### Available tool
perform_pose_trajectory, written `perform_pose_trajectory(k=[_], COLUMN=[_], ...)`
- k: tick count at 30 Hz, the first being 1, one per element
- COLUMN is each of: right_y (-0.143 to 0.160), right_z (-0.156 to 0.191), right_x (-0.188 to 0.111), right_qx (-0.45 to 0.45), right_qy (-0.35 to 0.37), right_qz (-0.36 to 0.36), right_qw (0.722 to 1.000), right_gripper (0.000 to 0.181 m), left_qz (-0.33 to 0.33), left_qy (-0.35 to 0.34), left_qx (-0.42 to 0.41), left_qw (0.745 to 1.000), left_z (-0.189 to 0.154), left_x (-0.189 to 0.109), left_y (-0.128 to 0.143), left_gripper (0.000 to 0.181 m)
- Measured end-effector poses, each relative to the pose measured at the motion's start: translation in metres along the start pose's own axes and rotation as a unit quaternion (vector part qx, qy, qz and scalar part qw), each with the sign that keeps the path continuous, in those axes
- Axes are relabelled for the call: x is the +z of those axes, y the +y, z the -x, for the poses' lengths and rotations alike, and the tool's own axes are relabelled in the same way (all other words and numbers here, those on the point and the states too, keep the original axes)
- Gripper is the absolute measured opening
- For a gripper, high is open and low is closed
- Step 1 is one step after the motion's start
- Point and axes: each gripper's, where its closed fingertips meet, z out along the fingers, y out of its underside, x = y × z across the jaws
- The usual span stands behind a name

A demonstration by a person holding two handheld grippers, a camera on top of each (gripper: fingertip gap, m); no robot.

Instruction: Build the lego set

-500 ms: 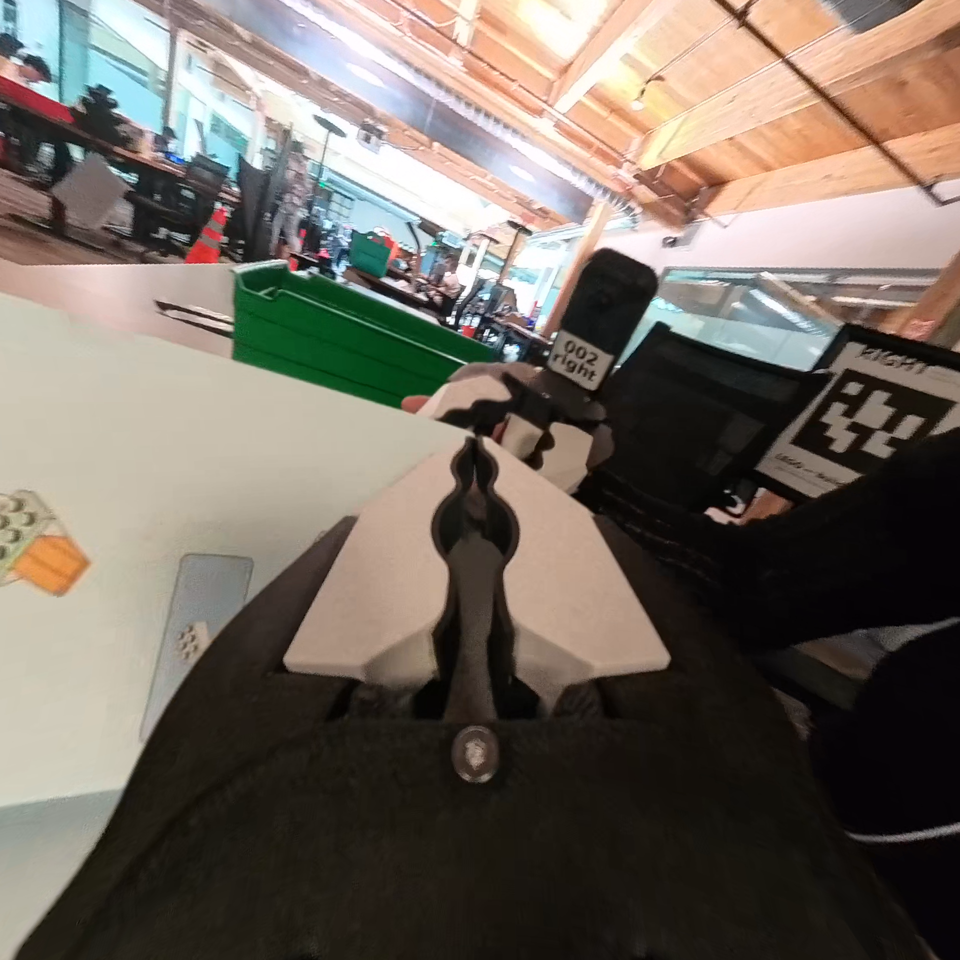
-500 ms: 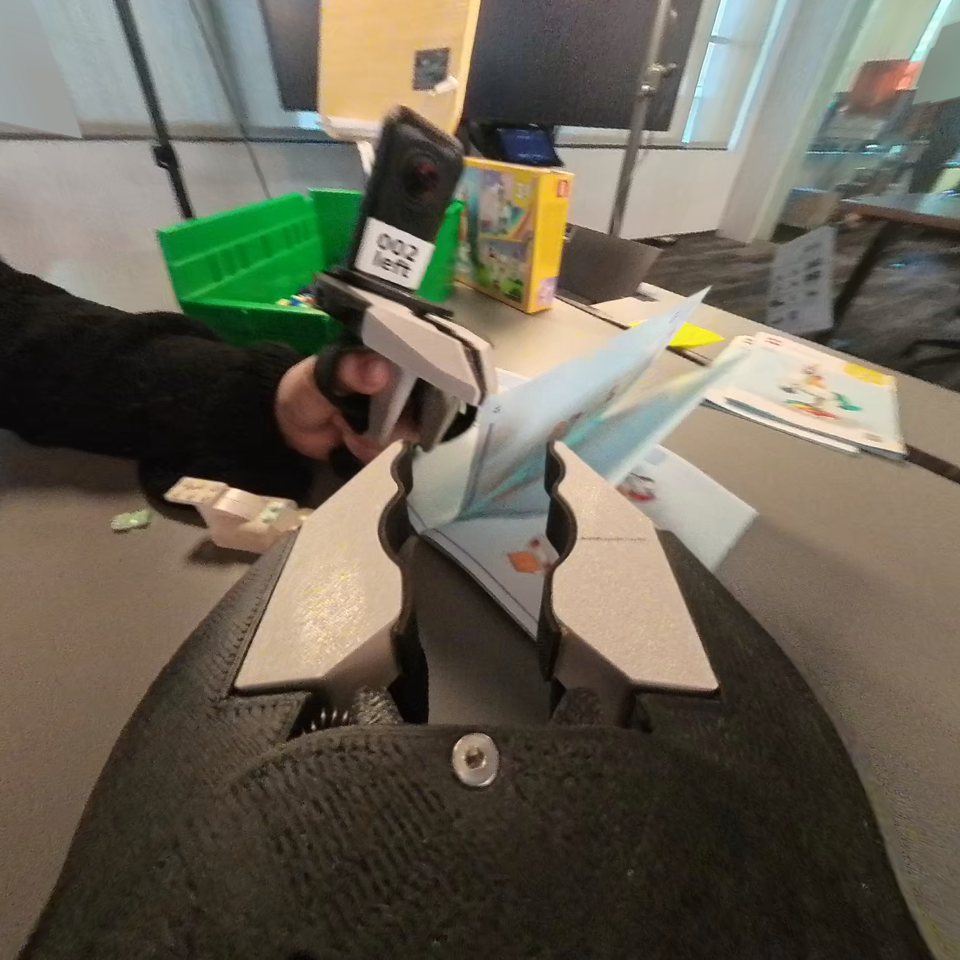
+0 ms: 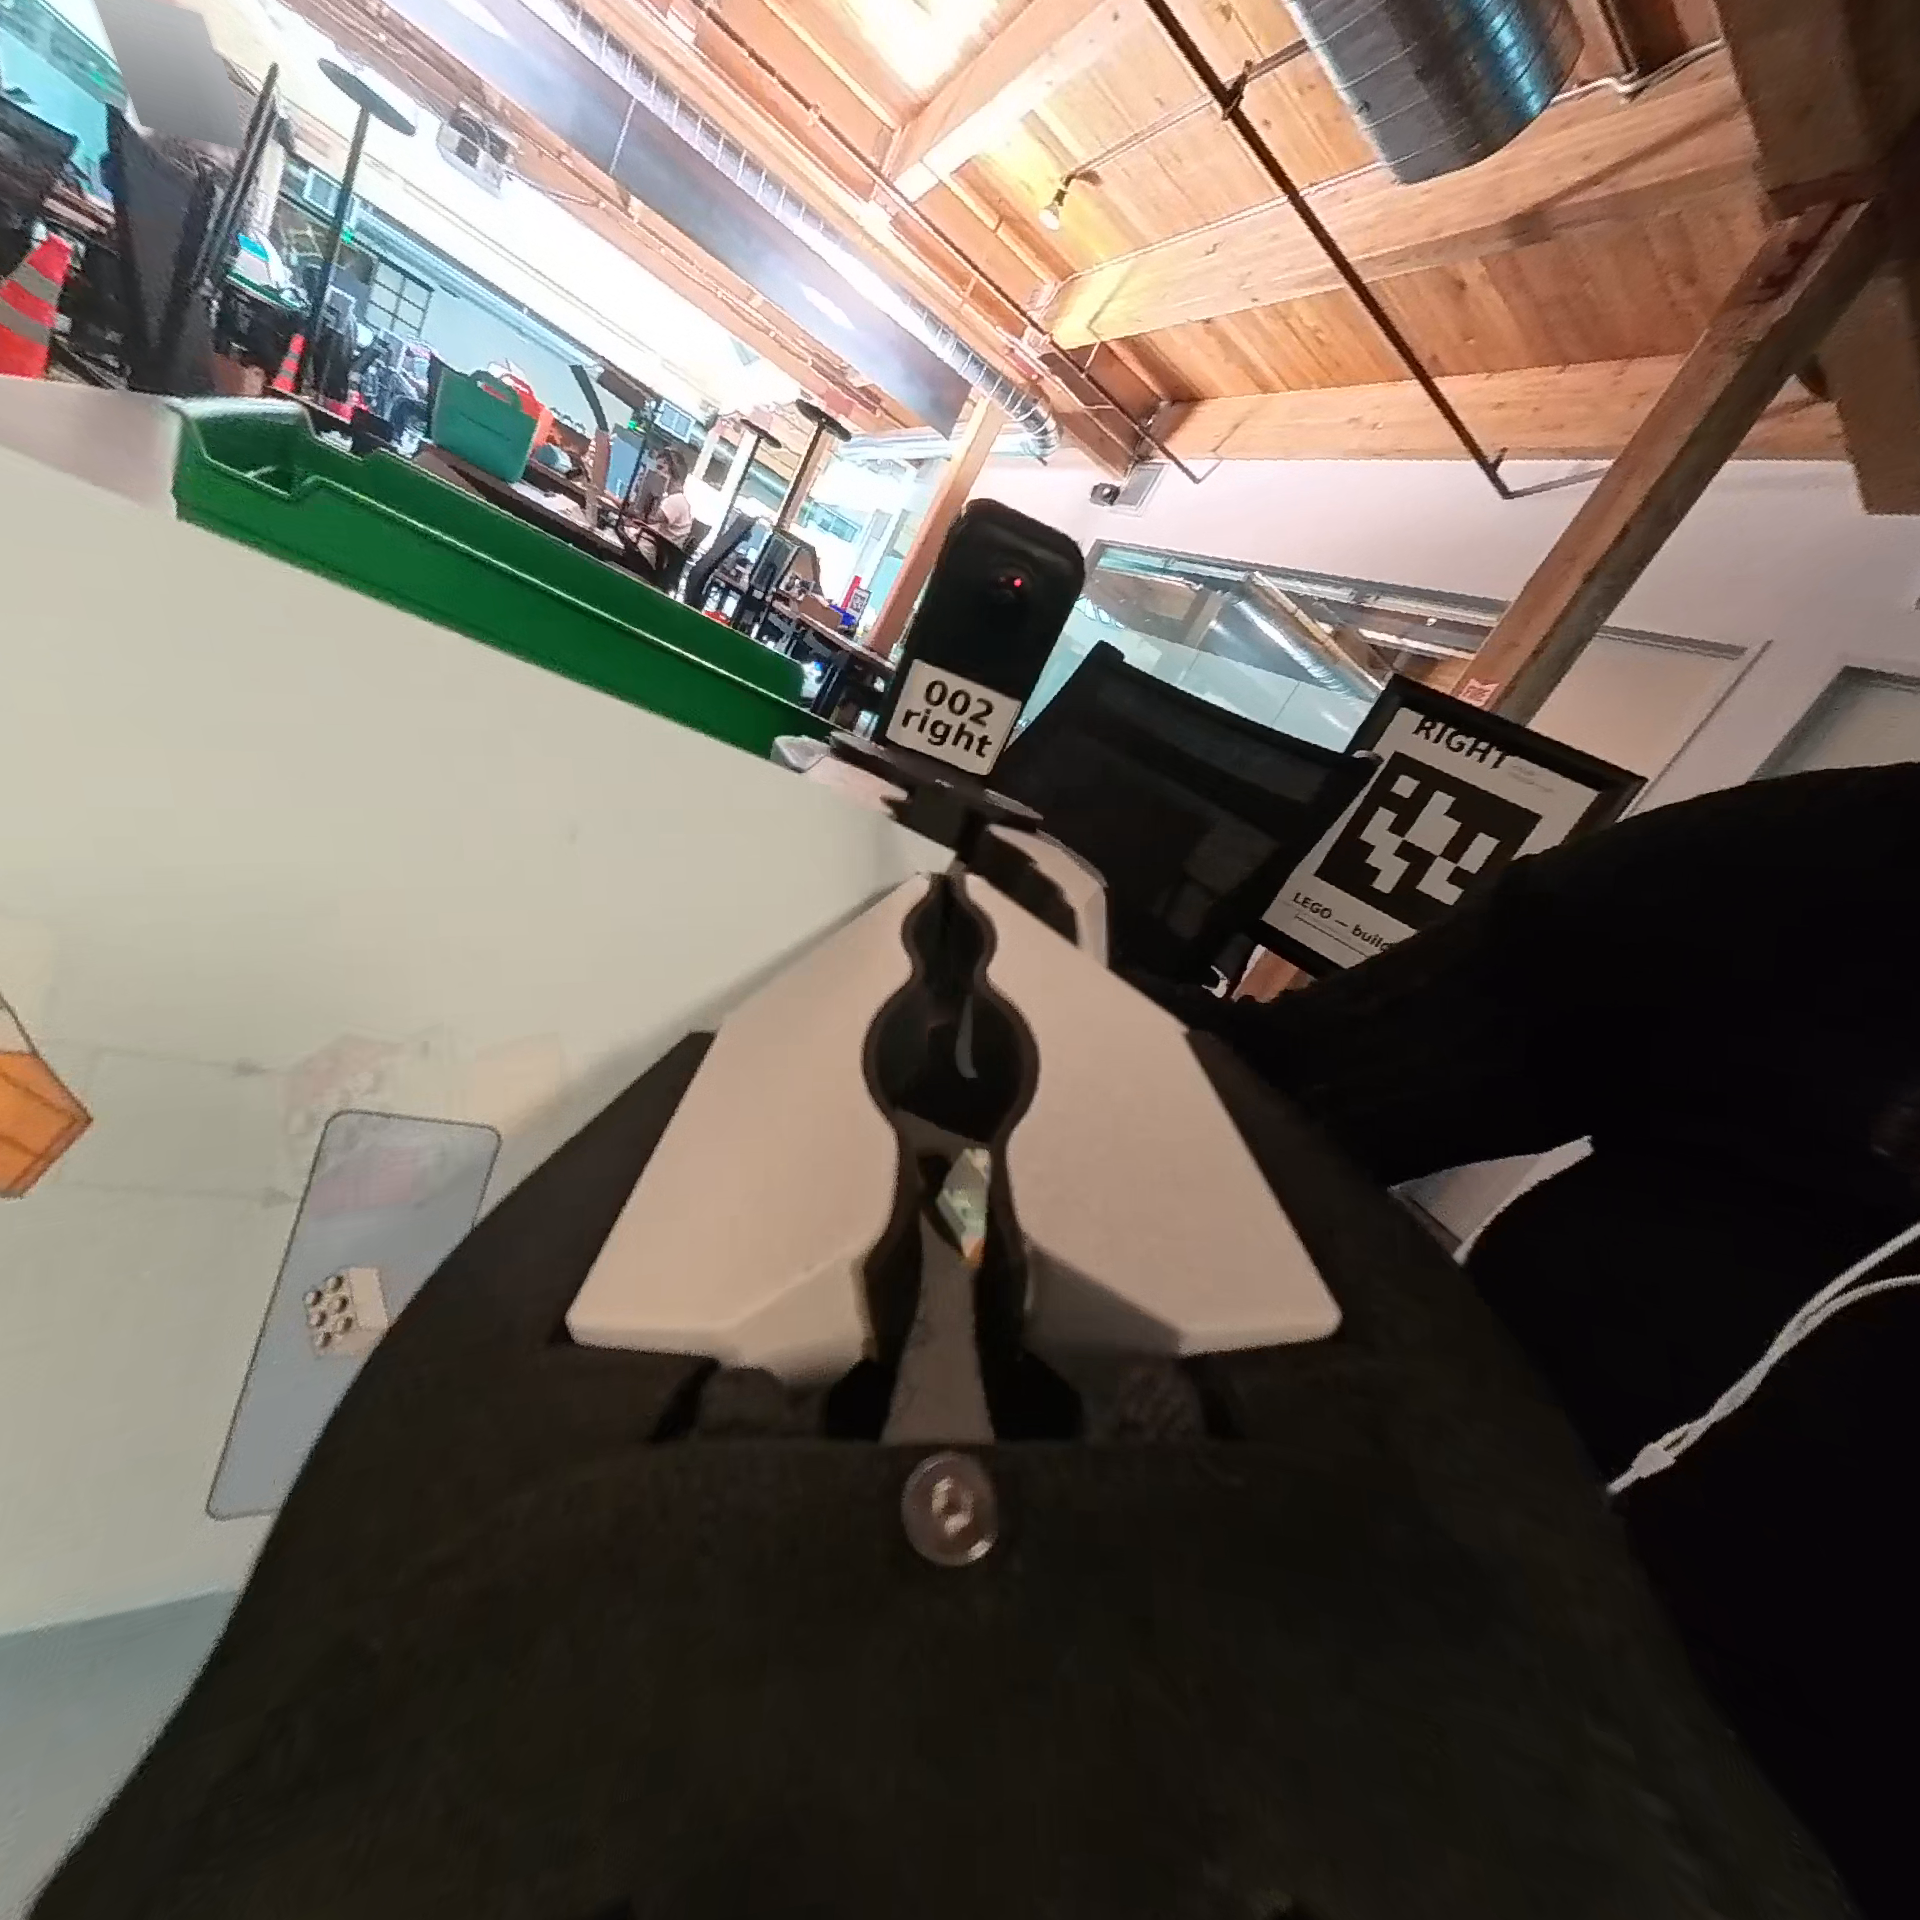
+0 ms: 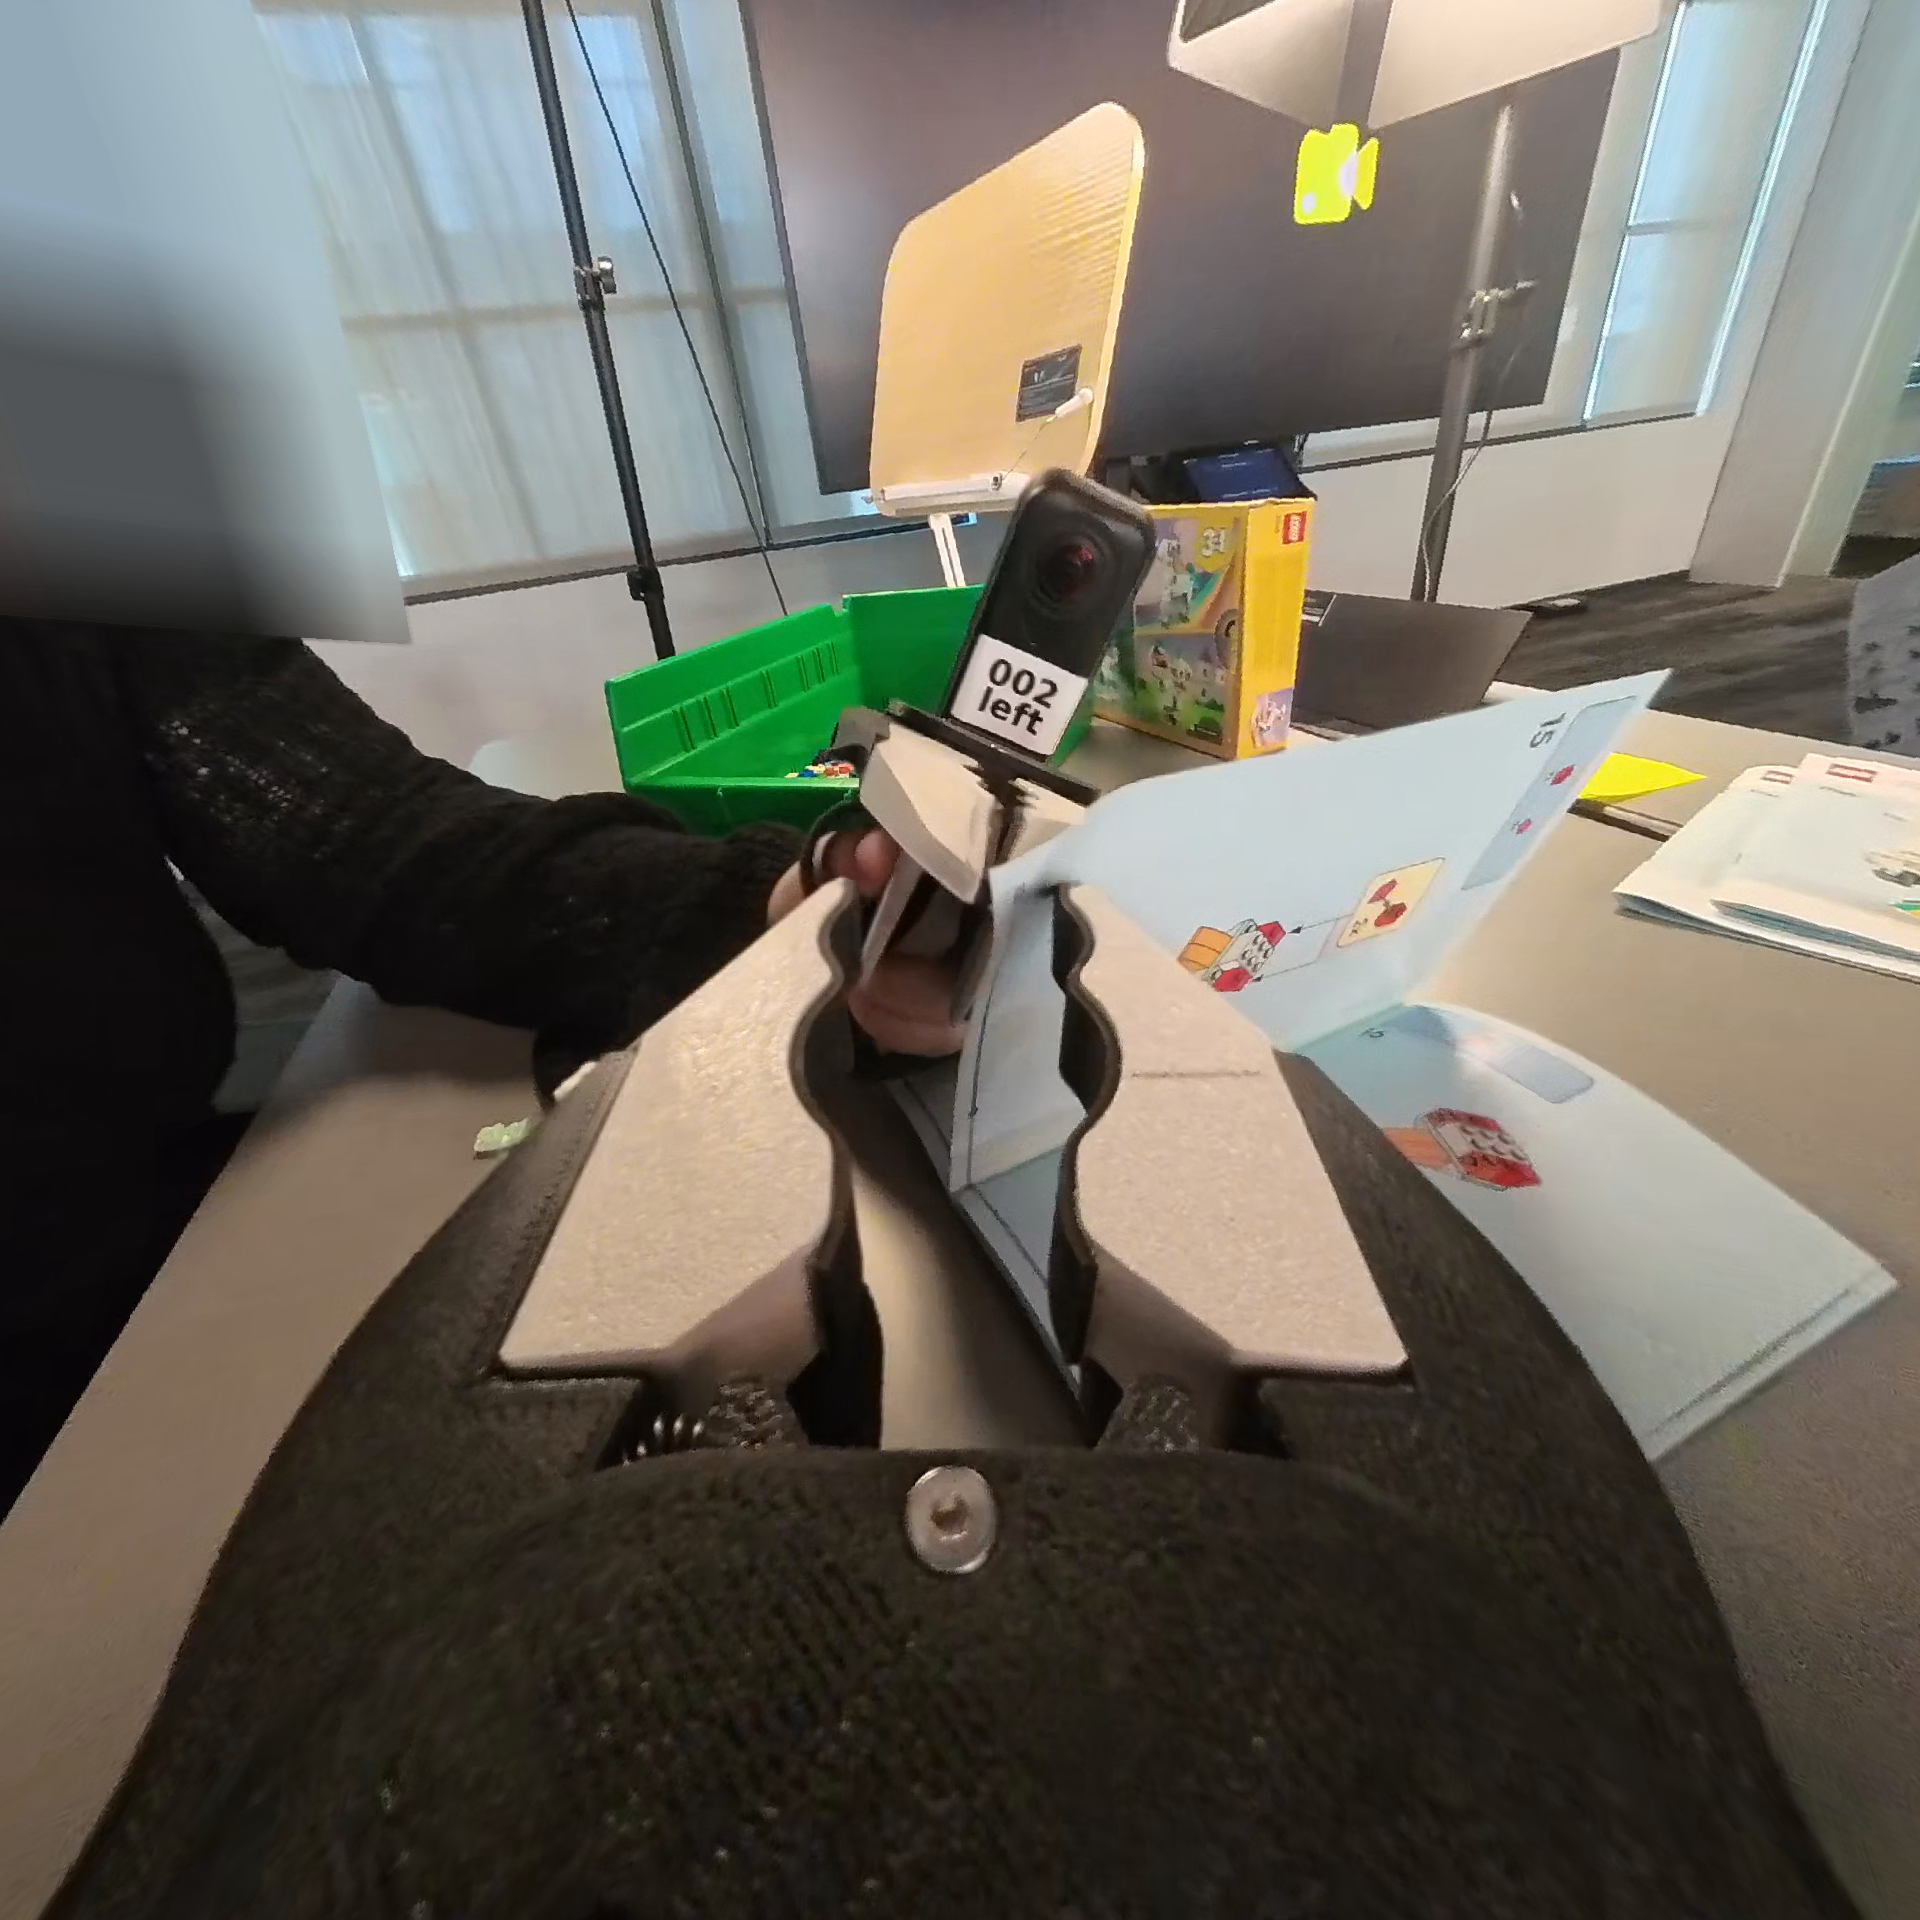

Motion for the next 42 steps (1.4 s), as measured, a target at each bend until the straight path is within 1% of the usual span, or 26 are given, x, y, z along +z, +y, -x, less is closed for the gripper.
perform_pose_trajectory(k=[6, 11, 13, 16, 18, 22, 26, 29, 31, 34, 36, 37, 39, 42], right_y=[0.002, 0.011, 0.016, 0.027, 0.031, 0.03, 0.036, 0.044, 0.045, 0.047, 0.055, 0.063, 0.079, 0.084], right_z=[-0.008, -0.021, -0.026, -0.032, -0.032, -0.029, -0.032, -0.029, -0.024, -0.011, 0.003, 0.012, 0.03, 0.039], right_x=[-0.006, -0.007, -0.007, -0.007, -0.005, 0.005, 0.018, 0.03, 0.039, 0.054, 0.065, 0.07, 0.074, 0.075], right_qx=[-0.007, 0.003, 0.009, 0.006, -0.009, -0.046, -0.112, -0.174, -0.213, -0.278, -0.305, -0.296, -0.228, -0.137], right_qy=[0.021, 0.061, 0.075, 0.1, 0.112, 0.133, 0.179, 0.2, 0.205, 0.193, 0.156, 0.122, 0.055, 0.009], right_qz=[0.008, 0.035, 0.052, 0.098, 0.119, 0.134, 0.177, 0.221, 0.238, 0.263, 0.285, 0.302, 0.34, 0.347], right_qw=[1.0, 0.998, 0.996, 0.99, 0.987, 0.981, 0.961, 0.939, 0.925, 0.903, 0.895, 0.898, 0.911, 0.928], right_gripper=[0.016, 0.019, 0.024, 0.028, 0.025, 0.021, 0.014, 0.012, 0.011, 0.011, 0.015, 0.018, 0.024, 0.033], left_qz=[-0.008, -0.047, -0.071, -0.096, -0.104, -0.116, -0.13, -0.164, -0.164, -0.157, -0.142, -0.136, -0.127, -0.123], left_qy=[0.009, -0.005, -0.02, -0.051, -0.077, -0.101, -0.148, -0.183, -0.213, -0.282, -0.322, -0.339, -0.361, -0.385], left_qx=[-0.014, 0.006, 0.026, 0.071, 0.088, 0.081, 0.117, 0.13, 0.146, 0.196, 0.233, 0.244, 0.257, 0.259], left_qw=[1.0, 0.999, 0.997, 0.992, 0.988, 0.985, 0.973, 0.961, 0.952, 0.926, 0.907, 0.898, 0.888, 0.877], left_z=[-0.001, 0.0, 0.001, 0.001, 0.004, 0.01, 0.008, -0.011, -0.028, -0.054, -0.068, -0.074, -0.082, -0.083], left_x=[-0.002, -0.01, -0.016, -0.023, -0.027, -0.033, -0.046, -0.059, -0.07, -0.092, -0.105, -0.112, -0.122, -0.135], left_y=[-0.003, -0.015, -0.023, -0.032, -0.035, -0.037, -0.044, -0.056, -0.056, -0.048, -0.04, -0.037, -0.03, -0.023], left_gripper=[0.0, 0.0, 0.0, 0.0, 0.0, 0.0, 0.0, 0.0, 0.0, 0.0, 0.002, 0.003, 0.003, 0.003])
